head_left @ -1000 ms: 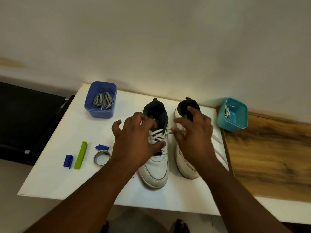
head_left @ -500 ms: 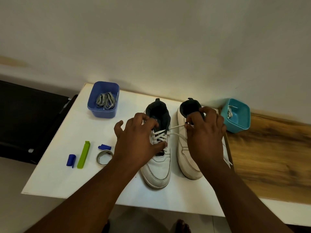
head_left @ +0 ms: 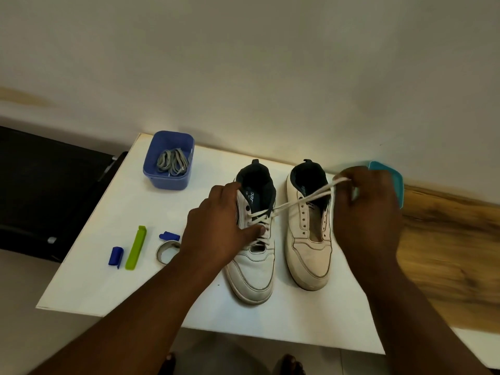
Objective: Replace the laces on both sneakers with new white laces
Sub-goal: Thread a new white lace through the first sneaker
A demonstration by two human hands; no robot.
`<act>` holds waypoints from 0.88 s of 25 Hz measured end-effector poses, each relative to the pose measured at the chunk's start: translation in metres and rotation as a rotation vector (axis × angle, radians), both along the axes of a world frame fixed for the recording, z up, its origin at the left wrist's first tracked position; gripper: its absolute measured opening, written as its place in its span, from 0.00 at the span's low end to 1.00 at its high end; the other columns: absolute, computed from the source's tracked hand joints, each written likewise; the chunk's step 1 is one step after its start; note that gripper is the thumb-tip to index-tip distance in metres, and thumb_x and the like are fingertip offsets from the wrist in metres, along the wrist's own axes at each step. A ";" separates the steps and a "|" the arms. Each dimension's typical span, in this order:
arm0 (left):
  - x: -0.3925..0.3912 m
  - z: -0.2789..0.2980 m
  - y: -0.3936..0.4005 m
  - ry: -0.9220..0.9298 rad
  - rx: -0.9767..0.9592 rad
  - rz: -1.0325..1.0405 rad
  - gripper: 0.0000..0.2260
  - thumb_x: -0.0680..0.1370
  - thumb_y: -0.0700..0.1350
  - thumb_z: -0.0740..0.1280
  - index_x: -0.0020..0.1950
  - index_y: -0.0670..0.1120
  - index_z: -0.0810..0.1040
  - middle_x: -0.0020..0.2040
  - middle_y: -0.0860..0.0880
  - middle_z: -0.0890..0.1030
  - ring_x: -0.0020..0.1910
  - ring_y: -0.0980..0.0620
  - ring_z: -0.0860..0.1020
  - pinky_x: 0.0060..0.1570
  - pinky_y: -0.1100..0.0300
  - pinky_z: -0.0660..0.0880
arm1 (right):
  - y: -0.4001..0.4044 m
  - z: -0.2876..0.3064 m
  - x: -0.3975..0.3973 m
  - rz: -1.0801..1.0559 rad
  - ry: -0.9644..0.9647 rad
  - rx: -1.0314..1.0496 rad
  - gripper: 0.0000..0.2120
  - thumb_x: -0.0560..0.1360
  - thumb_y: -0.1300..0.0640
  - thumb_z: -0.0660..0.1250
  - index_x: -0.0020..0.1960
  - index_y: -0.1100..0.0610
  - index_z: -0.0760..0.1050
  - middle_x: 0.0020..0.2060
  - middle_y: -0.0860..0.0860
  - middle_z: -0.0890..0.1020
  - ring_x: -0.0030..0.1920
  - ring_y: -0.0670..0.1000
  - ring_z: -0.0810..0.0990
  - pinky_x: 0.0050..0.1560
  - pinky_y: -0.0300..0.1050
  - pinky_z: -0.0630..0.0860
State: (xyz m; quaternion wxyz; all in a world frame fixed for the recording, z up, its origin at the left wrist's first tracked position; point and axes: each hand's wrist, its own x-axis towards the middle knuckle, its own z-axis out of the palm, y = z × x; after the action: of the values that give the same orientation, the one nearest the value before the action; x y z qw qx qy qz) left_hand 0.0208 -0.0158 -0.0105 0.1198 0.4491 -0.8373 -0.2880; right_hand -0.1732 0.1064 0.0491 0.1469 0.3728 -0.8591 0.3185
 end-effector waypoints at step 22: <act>-0.001 -0.005 0.001 0.022 -0.124 -0.101 0.27 0.72 0.63 0.74 0.68 0.59 0.72 0.75 0.52 0.64 0.66 0.49 0.73 0.62 0.50 0.74 | -0.014 -0.041 0.021 0.337 -0.081 0.462 0.09 0.83 0.51 0.66 0.61 0.47 0.82 0.54 0.48 0.77 0.44 0.48 0.78 0.39 0.39 0.71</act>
State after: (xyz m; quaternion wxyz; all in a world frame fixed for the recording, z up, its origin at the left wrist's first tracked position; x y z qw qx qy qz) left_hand 0.0194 -0.0144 -0.0158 0.1419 0.3948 -0.8737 -0.2464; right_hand -0.1521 0.0922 0.0085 -0.0314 0.5206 -0.8401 0.1491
